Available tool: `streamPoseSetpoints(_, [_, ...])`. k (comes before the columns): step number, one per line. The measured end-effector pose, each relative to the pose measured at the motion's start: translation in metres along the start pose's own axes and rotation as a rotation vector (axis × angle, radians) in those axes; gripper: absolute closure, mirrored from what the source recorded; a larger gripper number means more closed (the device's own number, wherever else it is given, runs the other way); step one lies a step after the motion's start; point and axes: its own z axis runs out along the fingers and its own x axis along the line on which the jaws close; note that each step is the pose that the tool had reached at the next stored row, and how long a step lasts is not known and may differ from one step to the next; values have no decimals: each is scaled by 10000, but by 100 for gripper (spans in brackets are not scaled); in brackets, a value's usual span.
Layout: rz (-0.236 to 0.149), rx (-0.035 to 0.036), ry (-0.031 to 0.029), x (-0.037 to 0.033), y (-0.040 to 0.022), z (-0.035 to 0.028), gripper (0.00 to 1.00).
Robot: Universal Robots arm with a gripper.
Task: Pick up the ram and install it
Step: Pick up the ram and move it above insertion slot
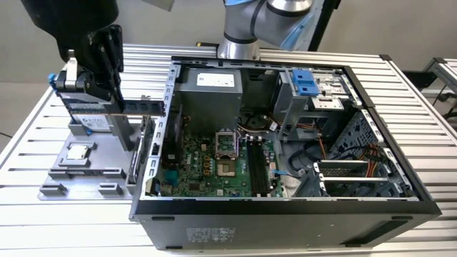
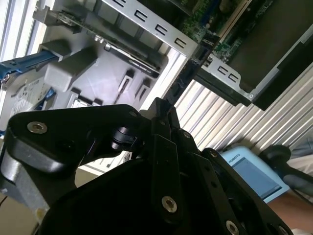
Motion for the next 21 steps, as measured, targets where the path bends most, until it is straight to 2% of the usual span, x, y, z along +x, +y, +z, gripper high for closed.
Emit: streamPoseSetpoints(21, [-43,1,-2,-5,-308,3,100])
